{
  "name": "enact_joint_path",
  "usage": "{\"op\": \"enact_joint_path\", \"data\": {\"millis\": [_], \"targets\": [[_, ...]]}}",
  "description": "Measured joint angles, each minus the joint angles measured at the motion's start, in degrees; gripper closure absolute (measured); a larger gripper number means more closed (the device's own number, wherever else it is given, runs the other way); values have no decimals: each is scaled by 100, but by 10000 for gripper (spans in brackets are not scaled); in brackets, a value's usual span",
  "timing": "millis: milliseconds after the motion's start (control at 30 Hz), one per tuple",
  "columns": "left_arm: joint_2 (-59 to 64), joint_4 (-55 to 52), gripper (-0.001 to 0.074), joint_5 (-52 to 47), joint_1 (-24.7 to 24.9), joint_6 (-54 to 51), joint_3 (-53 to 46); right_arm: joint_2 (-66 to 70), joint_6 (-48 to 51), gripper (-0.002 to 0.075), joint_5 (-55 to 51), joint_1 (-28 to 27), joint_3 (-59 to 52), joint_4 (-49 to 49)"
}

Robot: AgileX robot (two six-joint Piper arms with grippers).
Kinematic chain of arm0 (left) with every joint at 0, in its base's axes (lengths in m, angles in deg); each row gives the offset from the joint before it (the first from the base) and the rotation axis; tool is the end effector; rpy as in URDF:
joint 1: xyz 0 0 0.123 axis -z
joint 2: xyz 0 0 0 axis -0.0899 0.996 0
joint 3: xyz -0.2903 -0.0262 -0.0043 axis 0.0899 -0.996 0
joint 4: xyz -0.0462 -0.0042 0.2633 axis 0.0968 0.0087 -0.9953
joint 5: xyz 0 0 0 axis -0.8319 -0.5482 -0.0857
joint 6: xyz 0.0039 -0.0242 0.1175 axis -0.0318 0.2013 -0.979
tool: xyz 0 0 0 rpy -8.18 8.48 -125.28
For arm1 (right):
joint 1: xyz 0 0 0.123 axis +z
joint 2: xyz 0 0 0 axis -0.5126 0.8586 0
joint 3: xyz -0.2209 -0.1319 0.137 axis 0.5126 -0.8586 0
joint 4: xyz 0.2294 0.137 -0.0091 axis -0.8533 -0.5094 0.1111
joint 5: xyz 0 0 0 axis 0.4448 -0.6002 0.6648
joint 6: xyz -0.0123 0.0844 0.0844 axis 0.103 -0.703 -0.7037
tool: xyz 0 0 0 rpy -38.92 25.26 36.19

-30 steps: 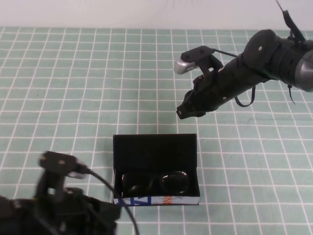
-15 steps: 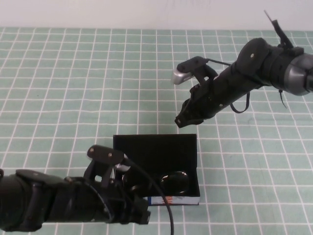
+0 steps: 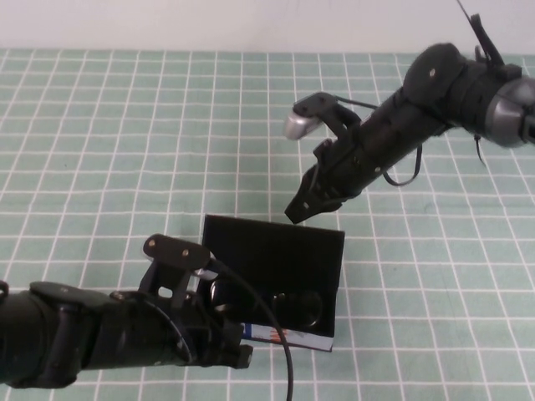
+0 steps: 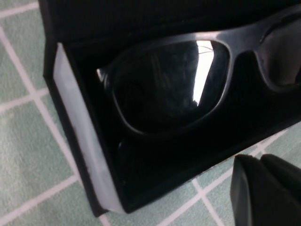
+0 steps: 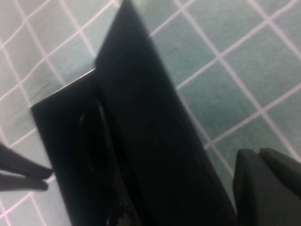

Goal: Return glasses to glasses case
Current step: Close the glasses case

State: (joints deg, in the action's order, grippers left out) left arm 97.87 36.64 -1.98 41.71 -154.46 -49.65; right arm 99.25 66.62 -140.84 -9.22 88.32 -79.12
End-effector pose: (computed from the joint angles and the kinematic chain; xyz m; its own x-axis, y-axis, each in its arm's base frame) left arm 0.2152 -0.1987 0.1269 -0.7551 0.2917 -0.5872 0.5563 0.7589 -0.3384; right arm 0.4096 0.2311 0.1979 -0.5347 -0.6776 -0.5050 -0.8446 0.4476 0.2937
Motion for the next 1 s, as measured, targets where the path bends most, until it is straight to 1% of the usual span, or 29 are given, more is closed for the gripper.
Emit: {"op": "enact_joint_path", "data": {"millis": [400,600,667,767,900,1000], "targets": [[0,0,737,-42,0,-35,35,0,53,737,-480,0,64,-22],[0,0,737,-42,0,-35,35,0,487,737,-689,0,64,-539],[0,0,737,-42,0,-35,35,0,535,737,-689,36,75,-571],[0,0,737,-72,0,-35,35,0,502,737,-689,213,76,-324],[0,3,737,-123,0,-35,35,0,342,737,-701,599,-17,120],[0,3,737,-135,0,-35,35,0,200,737,-714,859,-116,194]]}}
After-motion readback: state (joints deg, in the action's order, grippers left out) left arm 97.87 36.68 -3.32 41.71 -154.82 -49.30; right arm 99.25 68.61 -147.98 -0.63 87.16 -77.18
